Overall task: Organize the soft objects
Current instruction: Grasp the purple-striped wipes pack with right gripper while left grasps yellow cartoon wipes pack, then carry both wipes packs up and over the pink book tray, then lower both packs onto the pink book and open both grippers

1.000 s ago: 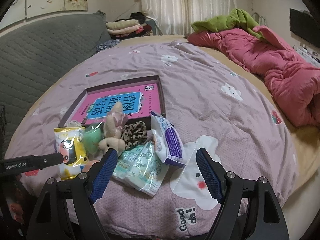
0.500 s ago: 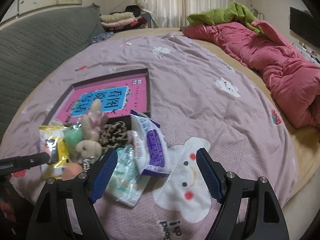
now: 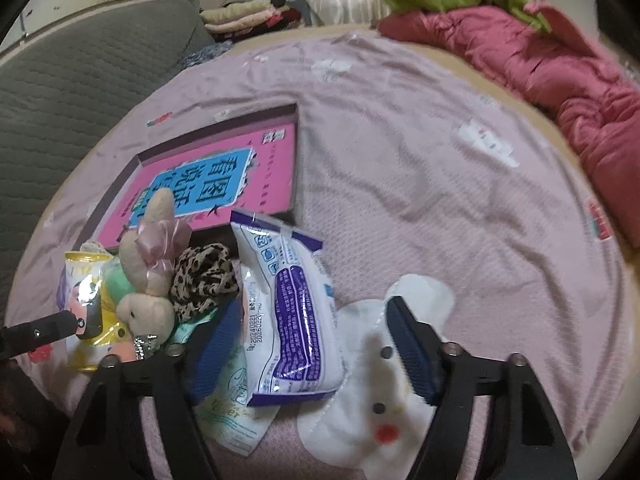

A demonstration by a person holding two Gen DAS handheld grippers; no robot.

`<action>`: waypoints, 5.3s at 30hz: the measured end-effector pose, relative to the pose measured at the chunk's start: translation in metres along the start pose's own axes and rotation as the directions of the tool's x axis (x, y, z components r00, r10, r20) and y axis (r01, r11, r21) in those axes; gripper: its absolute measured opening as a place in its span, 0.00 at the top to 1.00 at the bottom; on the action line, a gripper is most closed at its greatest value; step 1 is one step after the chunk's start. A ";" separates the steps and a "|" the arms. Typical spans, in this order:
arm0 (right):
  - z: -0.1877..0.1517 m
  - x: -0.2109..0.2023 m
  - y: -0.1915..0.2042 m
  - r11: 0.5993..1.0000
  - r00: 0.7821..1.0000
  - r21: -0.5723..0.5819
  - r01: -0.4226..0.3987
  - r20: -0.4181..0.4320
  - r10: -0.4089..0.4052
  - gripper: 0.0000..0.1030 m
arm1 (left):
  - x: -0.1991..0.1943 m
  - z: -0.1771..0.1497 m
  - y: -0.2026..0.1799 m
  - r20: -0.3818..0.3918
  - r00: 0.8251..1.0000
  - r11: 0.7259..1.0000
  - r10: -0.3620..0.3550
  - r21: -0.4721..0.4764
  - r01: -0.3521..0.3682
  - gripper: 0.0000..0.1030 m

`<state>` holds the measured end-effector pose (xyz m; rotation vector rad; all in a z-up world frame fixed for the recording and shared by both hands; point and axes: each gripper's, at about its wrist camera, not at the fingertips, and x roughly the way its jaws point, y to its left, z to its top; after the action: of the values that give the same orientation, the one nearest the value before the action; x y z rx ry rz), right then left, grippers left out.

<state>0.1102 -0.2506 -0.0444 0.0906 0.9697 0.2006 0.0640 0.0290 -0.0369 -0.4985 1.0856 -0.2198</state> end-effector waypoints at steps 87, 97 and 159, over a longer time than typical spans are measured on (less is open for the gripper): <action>0.082 -0.039 0.060 0.999 0.973 -0.047 -0.028 0.227 0.038 0.71 | -0.045 0.096 0.018 0.258 0.965 0.997 -0.040 -0.048 0.054 0.88; 0.089 -0.024 0.059 0.998 0.977 -0.051 -0.020 0.212 0.030 0.71 | -0.020 0.120 0.043 0.250 0.967 0.992 -0.048 -0.102 0.076 0.88; 0.087 0.052 0.053 0.996 0.997 -0.056 0.071 0.039 -0.069 0.46 | 0.023 0.121 0.079 0.081 0.993 0.994 0.081 -0.076 -0.075 0.84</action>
<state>0.2038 -0.1869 -0.0287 0.0077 0.9280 0.1612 0.1763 0.1220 -0.0485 -0.5247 1.0312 -0.0898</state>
